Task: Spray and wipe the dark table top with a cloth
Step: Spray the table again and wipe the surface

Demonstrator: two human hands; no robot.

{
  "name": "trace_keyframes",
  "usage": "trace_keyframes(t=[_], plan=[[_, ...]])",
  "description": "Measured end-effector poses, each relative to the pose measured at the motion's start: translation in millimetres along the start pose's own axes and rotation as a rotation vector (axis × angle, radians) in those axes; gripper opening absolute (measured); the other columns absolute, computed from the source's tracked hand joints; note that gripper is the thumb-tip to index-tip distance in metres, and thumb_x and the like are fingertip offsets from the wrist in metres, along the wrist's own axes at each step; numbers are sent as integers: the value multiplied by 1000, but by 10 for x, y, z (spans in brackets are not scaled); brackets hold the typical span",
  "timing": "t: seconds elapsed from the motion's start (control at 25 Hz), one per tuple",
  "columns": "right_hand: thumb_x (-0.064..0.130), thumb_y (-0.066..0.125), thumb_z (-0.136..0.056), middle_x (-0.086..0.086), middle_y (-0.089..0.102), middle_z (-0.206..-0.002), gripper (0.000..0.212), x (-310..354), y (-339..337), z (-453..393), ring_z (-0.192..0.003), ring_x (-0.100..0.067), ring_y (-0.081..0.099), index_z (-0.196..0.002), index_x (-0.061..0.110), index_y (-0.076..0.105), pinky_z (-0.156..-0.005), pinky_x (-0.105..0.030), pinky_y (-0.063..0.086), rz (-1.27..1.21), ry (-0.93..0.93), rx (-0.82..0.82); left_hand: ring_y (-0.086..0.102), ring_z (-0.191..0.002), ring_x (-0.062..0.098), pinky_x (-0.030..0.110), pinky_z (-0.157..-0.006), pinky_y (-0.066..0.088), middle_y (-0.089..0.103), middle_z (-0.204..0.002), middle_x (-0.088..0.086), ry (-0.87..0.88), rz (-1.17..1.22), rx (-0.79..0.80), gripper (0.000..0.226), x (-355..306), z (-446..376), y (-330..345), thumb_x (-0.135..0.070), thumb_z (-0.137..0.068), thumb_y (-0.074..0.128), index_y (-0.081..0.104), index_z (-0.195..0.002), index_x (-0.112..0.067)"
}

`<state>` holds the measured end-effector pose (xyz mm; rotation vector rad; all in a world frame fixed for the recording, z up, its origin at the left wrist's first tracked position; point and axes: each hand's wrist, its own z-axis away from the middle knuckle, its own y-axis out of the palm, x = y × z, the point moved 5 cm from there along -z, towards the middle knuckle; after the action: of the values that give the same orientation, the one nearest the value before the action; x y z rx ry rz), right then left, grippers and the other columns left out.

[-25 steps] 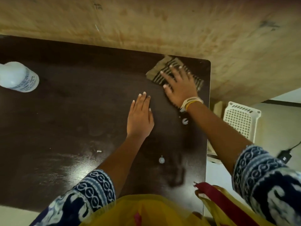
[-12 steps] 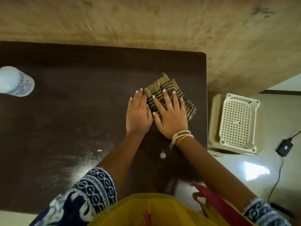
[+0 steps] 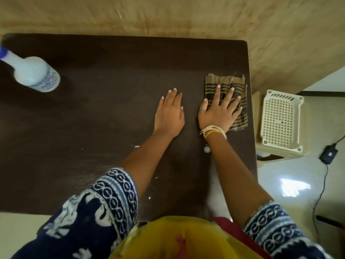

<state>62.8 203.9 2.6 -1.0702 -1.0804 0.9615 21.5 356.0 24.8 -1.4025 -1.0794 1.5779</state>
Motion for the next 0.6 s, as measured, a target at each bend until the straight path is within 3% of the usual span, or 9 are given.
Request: trace_keyframes(t=[0.16,0.4,0.6], plan=[[51,24,-96,-14,5,-163,65,687,244,839,-148,-44,5,-156,29,11,-116,-62,6,36,-97,48,21,-149,23,40,-122,16,29,-159,12,27,-56,6,48,620,682,-224,-21,-101,38,37,-148,-7],[50,26,-96,-10,5,-164,63,1766,550,1737,-148,-42,3,-155,32,14,-117,-60,7,54,-420,130,22,-148,25,42,-122,17,30,-158,12,-155,-129,-35,48,1860,1525,-622,-21,-100,38,38,-146,-7],[54,28,-96,-3,15,-163,59,2116,650,1962,-149,-36,13,-152,41,18,-116,-57,15,178,-898,207,17,-150,22,41,-122,17,24,-161,9,-249,-144,-25,52,2394,1976,-678,-27,-102,34,29,-152,-11]])
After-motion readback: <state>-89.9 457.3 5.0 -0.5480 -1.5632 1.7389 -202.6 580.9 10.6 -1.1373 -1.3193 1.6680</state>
